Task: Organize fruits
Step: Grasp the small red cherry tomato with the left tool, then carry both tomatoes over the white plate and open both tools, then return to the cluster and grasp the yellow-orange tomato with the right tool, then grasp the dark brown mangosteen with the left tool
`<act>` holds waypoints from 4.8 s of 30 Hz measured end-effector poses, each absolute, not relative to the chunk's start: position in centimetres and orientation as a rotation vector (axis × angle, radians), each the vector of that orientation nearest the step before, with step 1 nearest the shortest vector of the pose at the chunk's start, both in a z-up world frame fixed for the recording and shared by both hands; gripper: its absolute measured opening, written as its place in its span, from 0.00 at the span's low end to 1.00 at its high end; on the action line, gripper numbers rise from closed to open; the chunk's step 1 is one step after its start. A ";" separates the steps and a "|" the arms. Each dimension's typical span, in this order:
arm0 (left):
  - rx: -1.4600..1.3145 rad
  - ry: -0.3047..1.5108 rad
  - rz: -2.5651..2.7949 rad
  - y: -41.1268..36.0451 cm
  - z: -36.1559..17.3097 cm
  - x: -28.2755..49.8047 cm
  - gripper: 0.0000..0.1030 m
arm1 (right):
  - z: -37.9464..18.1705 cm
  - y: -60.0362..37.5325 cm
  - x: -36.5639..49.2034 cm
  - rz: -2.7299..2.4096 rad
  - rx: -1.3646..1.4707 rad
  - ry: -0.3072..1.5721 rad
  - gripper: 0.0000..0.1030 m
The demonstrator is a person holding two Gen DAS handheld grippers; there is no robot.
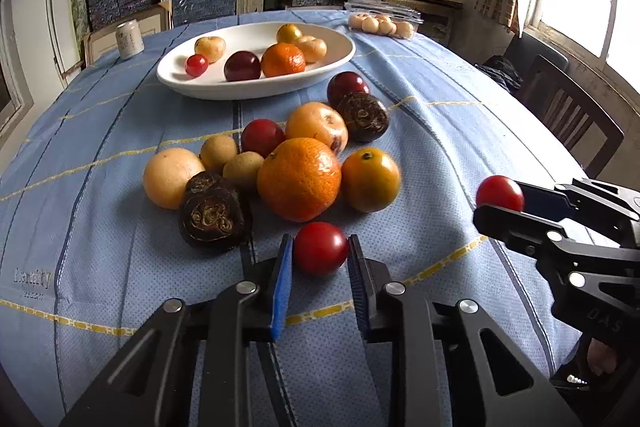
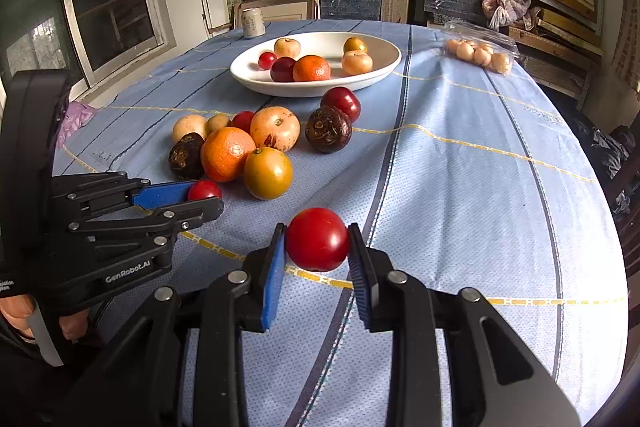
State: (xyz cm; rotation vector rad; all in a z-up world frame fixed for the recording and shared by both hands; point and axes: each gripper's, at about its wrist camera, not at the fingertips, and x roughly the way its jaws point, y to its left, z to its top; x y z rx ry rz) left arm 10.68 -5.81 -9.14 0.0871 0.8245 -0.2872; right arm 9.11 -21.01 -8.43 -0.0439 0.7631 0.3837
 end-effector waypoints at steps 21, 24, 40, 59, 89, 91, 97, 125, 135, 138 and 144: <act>0.064 0.780 -0.255 -4.4 -8.0 9.8 0.25 | -7.8 -20.2 8.7 0.389 -0.053 0.752 0.28; 0.056 0.769 -0.251 -4.0 -7.6 9.6 0.25 | -7.5 -20.1 8.5 0.397 -0.054 0.743 0.28; 0.030 0.671 -0.224 -1.4 -1.7 12.3 0.26 | -0.9 -19.4 11.5 0.459 -0.079 0.636 0.28; 0.052 0.735 -0.173 -1.1 -1.8 31.6 0.26 | -1.1 -16.5 35.4 0.420 -0.058 0.781 0.28; 0.040 0.731 -0.178 1.7 -0.3 24.6 0.95 | -0.3 -16.9 23.0 0.486 -0.137 0.707 0.69; 0.049 0.730 -0.178 1.9 -0.6 22.6 0.95 | -1.3 -17.1 20.1 0.501 -0.132 0.724 0.69; 0.044 0.736 -0.171 2.7 -2.6 16.7 0.95 | -5.2 -17.3 14.7 0.501 -0.103 0.778 0.69; -0.002 0.835 -0.135 3.7 -6.3 12.1 0.96 | -9.2 -13.8 15.9 0.501 -0.149 0.834 0.51; -0.006 0.860 -0.133 3.0 -7.2 13.8 0.96 | -9.4 -14.3 16.1 0.496 -0.117 0.825 0.36; 0.052 0.842 -0.151 1.4 -7.5 13.5 0.96 | -8.7 -15.3 15.5 0.469 -0.073 0.779 0.36; 0.123 0.834 -0.111 -0.9 -8.3 14.1 0.96 | -8.3 -17.9 15.0 0.448 0.031 0.751 0.36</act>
